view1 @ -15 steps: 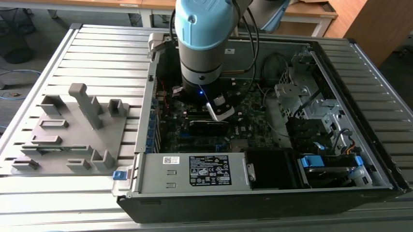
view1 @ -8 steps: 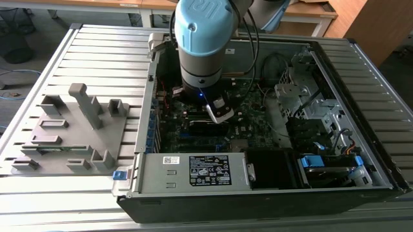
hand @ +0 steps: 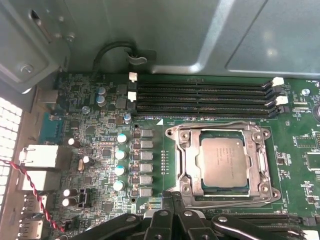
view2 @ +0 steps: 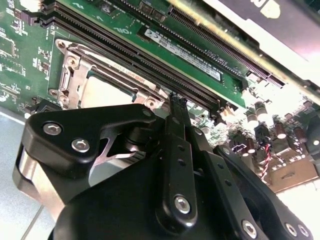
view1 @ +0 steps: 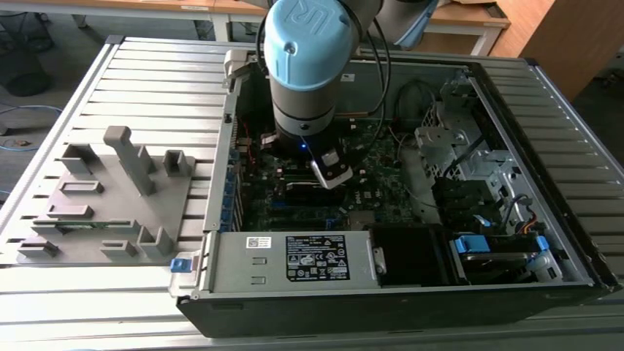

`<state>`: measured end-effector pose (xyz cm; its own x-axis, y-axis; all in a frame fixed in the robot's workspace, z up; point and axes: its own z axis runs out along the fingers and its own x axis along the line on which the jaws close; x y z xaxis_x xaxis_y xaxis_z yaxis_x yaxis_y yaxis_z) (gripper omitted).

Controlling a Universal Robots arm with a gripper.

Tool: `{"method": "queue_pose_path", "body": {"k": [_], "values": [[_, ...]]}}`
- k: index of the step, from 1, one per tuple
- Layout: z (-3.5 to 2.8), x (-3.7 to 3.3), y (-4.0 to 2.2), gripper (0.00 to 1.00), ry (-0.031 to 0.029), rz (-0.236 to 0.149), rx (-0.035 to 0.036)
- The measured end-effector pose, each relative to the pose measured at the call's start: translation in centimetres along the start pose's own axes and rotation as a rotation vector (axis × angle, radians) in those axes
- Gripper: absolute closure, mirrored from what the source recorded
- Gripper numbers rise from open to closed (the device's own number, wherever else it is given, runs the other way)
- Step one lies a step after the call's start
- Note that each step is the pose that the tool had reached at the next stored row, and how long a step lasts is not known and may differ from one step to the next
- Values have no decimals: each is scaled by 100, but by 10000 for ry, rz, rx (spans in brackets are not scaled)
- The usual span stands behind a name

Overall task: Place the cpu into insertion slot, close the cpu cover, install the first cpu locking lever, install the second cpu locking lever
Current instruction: 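Install the second cpu locking lever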

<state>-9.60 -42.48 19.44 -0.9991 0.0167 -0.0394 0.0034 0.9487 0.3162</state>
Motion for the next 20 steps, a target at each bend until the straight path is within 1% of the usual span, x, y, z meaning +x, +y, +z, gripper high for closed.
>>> {"method": "queue_pose_path", "body": {"k": [6,9,16,20], "values": [[24,1,-8,89,2,0,-7],[35,13,-10,89,2,1,-11],[82,32,-19,89,4,0,-9],[88,33,-18,89,1,0,-13]]}}
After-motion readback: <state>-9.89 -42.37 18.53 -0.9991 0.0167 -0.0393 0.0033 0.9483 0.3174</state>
